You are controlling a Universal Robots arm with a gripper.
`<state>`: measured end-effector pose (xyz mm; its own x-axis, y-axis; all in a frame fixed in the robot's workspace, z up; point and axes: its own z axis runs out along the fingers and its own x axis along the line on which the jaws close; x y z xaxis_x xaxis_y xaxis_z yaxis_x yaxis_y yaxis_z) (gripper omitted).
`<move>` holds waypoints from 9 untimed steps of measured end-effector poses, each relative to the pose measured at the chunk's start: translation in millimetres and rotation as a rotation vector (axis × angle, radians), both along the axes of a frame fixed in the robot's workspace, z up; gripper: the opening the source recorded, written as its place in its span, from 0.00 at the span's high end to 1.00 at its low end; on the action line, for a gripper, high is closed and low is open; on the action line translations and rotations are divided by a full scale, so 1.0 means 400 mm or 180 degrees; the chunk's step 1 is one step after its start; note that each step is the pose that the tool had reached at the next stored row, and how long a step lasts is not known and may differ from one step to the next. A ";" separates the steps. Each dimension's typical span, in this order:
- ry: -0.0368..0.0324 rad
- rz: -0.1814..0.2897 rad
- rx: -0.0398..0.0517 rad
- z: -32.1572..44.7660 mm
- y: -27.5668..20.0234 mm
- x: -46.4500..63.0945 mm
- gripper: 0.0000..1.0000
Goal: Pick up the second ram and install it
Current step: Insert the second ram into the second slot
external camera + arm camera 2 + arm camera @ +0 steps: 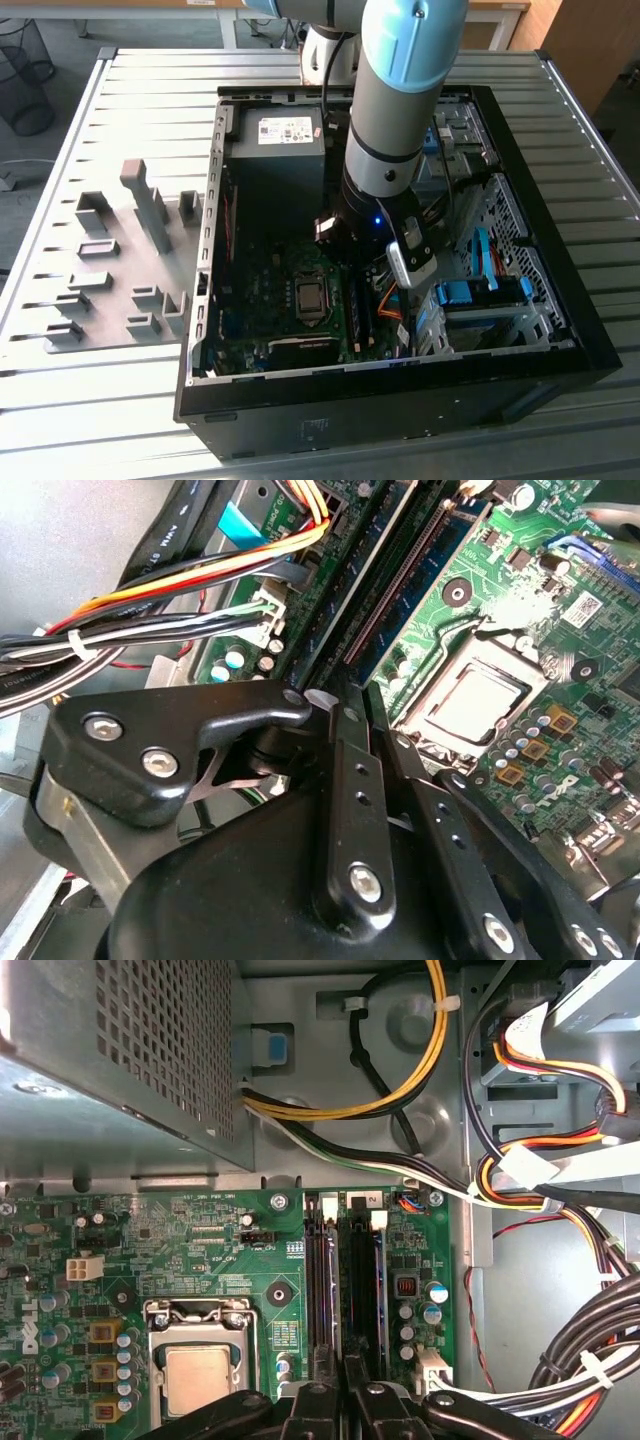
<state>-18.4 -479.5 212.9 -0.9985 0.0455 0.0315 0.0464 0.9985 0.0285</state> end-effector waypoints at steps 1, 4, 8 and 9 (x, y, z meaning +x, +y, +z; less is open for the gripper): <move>0.0000 0.0000 0.0000 0.000 0.000 0.000 0.86; 0.0000 0.0000 0.0000 0.000 0.000 0.000 0.86; 0.0000 0.0000 0.0000 -0.006 0.000 0.000 0.86; 0.0000 -0.0001 0.0000 -0.008 0.000 0.000 0.86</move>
<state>-18.3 -479.5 209.7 -0.9985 0.0456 0.0314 0.0465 0.9985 0.0286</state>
